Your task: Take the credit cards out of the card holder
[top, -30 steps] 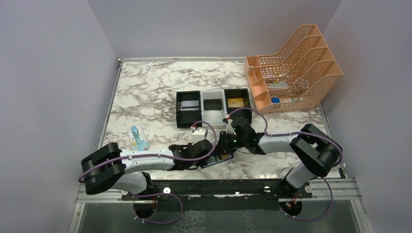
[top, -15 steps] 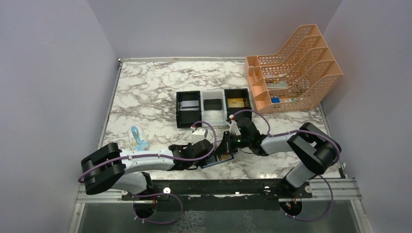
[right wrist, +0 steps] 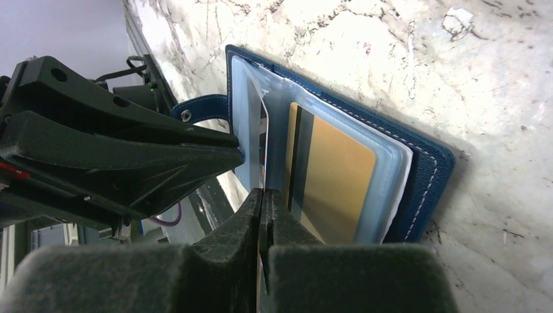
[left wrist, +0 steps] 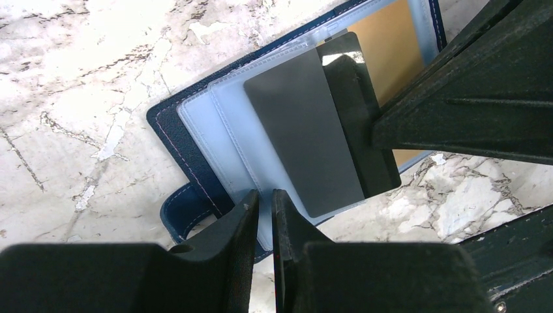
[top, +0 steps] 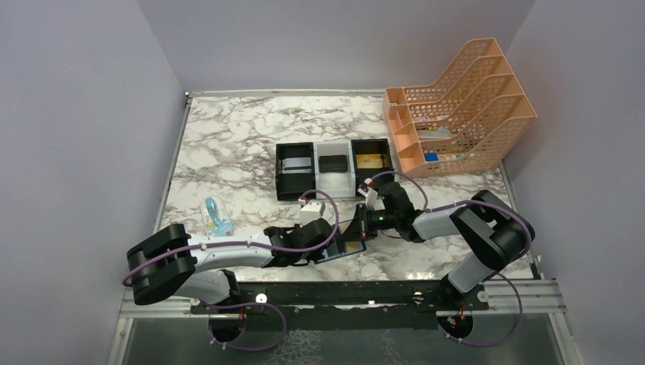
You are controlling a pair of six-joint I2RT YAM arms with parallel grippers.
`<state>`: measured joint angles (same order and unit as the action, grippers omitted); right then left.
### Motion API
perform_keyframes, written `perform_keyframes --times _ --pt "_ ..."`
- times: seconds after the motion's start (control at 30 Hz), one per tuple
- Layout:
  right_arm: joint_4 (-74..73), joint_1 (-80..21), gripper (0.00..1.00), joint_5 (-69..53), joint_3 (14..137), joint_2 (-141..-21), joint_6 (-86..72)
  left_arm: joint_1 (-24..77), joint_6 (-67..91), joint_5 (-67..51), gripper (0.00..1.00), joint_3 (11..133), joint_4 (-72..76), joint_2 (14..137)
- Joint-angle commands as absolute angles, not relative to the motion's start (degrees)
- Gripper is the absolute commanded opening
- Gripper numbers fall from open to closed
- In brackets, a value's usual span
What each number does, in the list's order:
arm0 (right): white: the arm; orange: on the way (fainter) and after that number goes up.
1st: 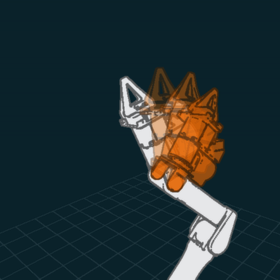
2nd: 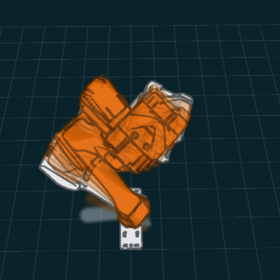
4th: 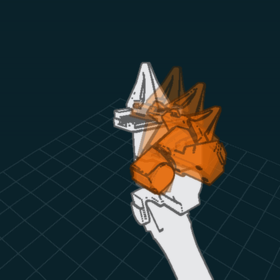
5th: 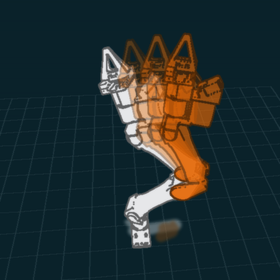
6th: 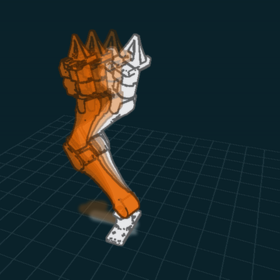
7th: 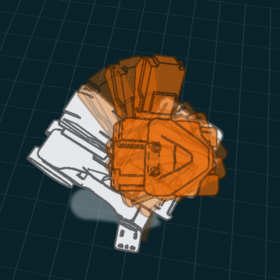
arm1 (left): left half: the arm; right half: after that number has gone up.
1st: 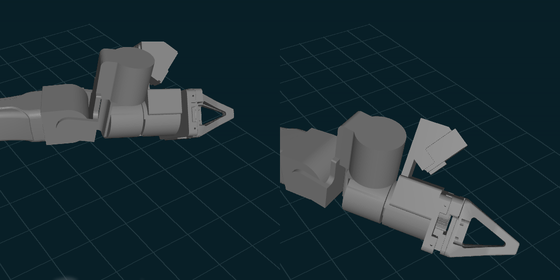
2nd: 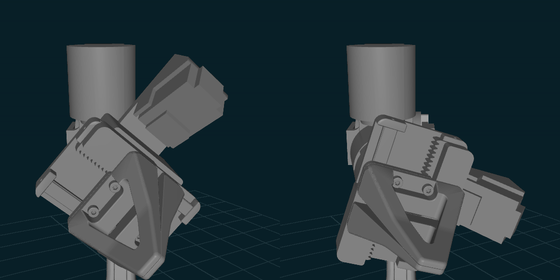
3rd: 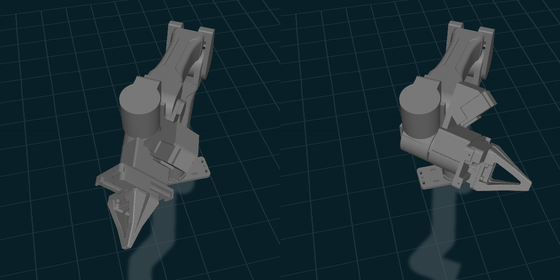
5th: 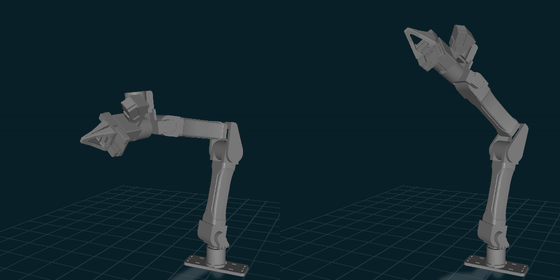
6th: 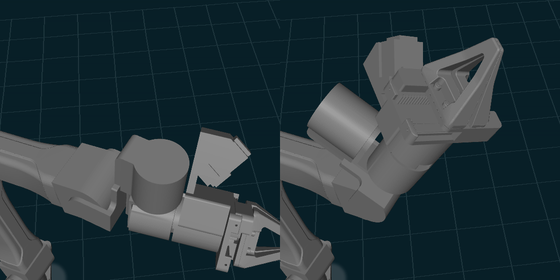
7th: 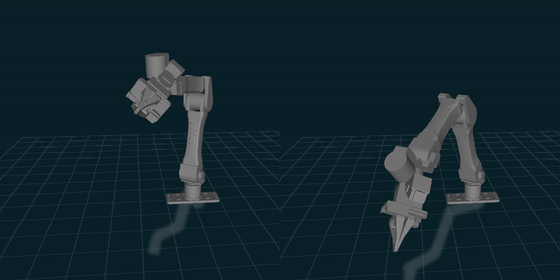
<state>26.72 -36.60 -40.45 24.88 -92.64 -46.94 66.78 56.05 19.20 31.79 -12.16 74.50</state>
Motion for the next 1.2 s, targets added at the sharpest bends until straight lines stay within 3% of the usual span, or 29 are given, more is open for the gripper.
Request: perform_keyframes --times 0.0,0.1,0.4,0.6,0.83,1.17 --pt "26.34 -36.39 0.02 -42.79 24.95 -93.63 -44.64 66.98 55.9 20.39 0.17 30.74 -15.77 75.49" --pt "26.8 -36.32 0.03 -42.88 25.04 -94.37 -44.85 67.04 55.69 20.03 0.19 31.5 -15.8 74.78" --pt "25.14 -36.32 0.04 -39.96 25.58 -94.6 -44.48 67.06 51.69 21.62 0.42 36.55 -16.74 68.66" --pt "25.16 -36.36 0.04 -39.43 24.98 -94.38 -44.34 67.04 50.82 18.67 0.4 35.62 -9.01 70.36" --pt "25.9 -36.38 0.04 -40.01 24.8 -94.11 -44.29 66.99 55.8 23.11 0.25 35.34 -10.07 77.41" --pt "24.48 -36.38 0.09 -41.34 26.62 -94.23 -42.89 67.02 57.47 21.78 0.2 31.22 -7.36 78.77"
